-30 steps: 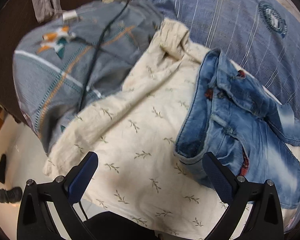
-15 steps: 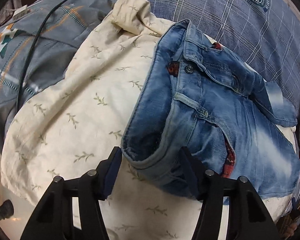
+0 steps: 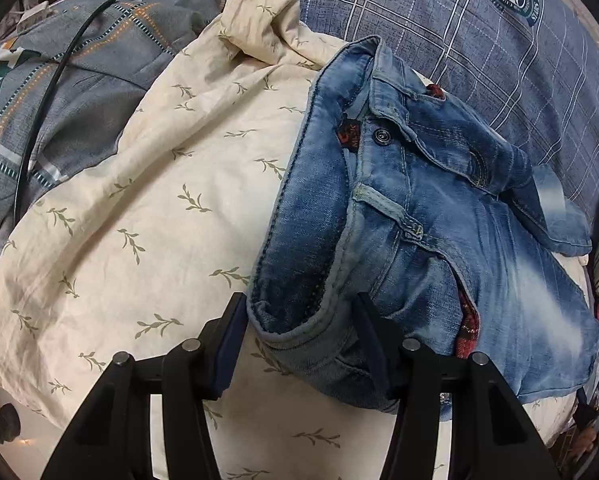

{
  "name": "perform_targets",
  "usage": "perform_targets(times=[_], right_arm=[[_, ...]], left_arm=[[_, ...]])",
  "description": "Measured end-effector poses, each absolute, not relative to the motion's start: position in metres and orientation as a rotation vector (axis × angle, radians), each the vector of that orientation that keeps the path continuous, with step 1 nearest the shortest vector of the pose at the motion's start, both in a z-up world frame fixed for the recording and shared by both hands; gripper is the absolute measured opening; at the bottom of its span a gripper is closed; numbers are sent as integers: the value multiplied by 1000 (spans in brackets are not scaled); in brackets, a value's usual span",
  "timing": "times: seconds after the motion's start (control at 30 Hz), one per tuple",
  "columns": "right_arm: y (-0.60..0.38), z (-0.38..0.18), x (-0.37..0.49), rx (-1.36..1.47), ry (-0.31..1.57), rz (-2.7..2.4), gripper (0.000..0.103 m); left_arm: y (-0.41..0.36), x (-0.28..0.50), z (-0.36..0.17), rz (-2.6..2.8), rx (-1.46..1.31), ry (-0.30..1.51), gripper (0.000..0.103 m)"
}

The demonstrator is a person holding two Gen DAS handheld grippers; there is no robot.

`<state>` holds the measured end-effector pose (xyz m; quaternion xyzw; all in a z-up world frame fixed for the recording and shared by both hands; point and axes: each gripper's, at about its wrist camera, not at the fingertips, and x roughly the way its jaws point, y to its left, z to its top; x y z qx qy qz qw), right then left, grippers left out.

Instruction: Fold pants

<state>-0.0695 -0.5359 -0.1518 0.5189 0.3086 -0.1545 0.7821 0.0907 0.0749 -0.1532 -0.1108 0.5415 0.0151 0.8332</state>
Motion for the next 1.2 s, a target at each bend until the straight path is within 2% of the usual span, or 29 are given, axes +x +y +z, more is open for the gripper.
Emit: perform_targets(times=[0.03, 0.07, 0.1, 0.13, 0.17, 0.2, 0.23, 0.37, 0.83, 1.2], right_arm=[[-534, -152, -66, 1109, 670, -332, 69], [-531, -151, -65, 1083, 680, -348, 67], [-530, -151, -65, 1069, 681, -358, 59], [-530, -151, -66, 1059, 680, -364, 43], [-530, -152, -67, 1058, 681, -365, 32], [-531, -155, -67, 1065, 685, -368, 25], [-532, -156, -70, 1063, 683, -373, 22], [-527, -149, -72, 995, 671, -398, 21], [-508, -122, -83, 839, 589, -395, 19], [-503, -113, -114, 842, 604, -395, 19]], left_arm=[[75, 90, -152, 24, -237, 1140, 49], [74, 89, -150, 18, -240, 1131, 43], [74, 88, -148, 14, -241, 1121, 35], [73, 87, -145, 15, -246, 1113, 30], [73, 87, -143, 9, -255, 1107, 25], [73, 87, -141, -2, -259, 1100, 22], [73, 86, -139, -10, -261, 1093, 21], [74, 83, -131, -33, -277, 1063, 16], [83, 55, -86, -106, -307, 971, 15], [93, 6, -82, -95, -255, 994, 15]])
